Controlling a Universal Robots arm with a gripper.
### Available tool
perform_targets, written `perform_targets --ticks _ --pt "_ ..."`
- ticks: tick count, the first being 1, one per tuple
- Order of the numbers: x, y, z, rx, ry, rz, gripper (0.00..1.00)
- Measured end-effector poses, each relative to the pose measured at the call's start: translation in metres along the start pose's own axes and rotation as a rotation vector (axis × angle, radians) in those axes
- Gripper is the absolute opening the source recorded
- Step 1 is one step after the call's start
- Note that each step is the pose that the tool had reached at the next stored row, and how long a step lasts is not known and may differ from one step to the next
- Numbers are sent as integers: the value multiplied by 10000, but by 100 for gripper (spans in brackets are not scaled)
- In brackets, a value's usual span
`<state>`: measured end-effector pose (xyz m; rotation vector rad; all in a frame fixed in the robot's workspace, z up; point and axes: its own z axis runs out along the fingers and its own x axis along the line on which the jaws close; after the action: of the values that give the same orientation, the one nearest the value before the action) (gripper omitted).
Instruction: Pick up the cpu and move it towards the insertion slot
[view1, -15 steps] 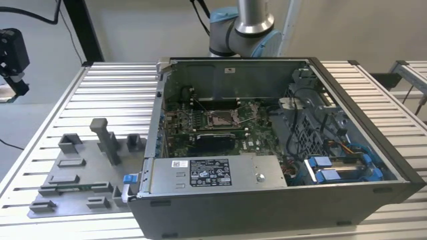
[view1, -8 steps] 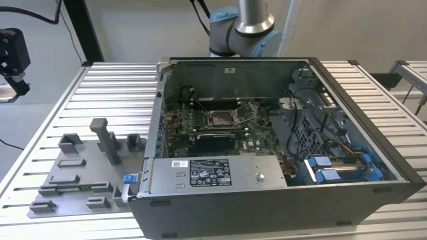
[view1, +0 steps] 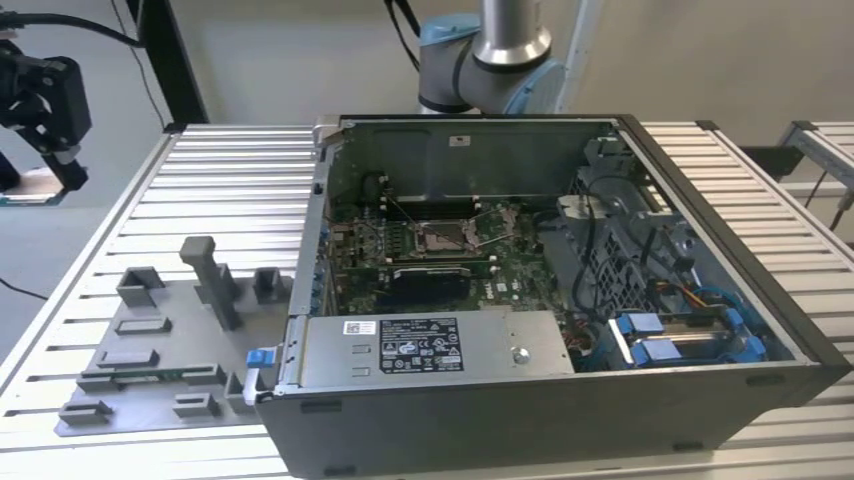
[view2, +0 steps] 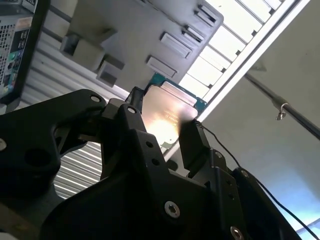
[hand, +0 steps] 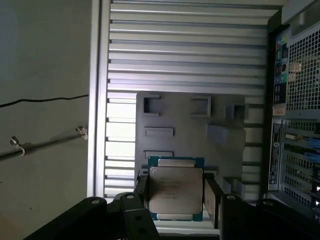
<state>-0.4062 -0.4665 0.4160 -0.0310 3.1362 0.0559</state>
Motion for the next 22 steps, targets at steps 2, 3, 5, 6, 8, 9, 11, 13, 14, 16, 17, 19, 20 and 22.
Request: perform_targets --ticks 2,3,5,6,8,9,11,13,14,16,17,19,20,22 --pt "-68 -1 1 -1 -1 1 0" --pt "-103 -2 1 0 -1 1 0" --pt "-174 -3 1 0 0 1 0" --pt "-207 -4 1 0 -1 1 0" --pt "-272 -5 2 -1 0 1 0" --pt "-302 -6 2 0 -1 0 0" --pt "-363 -7 2 0 -1 1 0" --pt "-426 -8 2 0 0 1 0" --pt "-460 -9 2 0 0 1 0" --pt "-526 -10 3 -1 -1 1 0" --pt "-559 -11 3 0 0 1 0" --pt "-621 -12 3 0 0 1 0" --pt "-650 -13 3 0 0 1 0" --pt "-711 -14 4 0 -1 2 0"
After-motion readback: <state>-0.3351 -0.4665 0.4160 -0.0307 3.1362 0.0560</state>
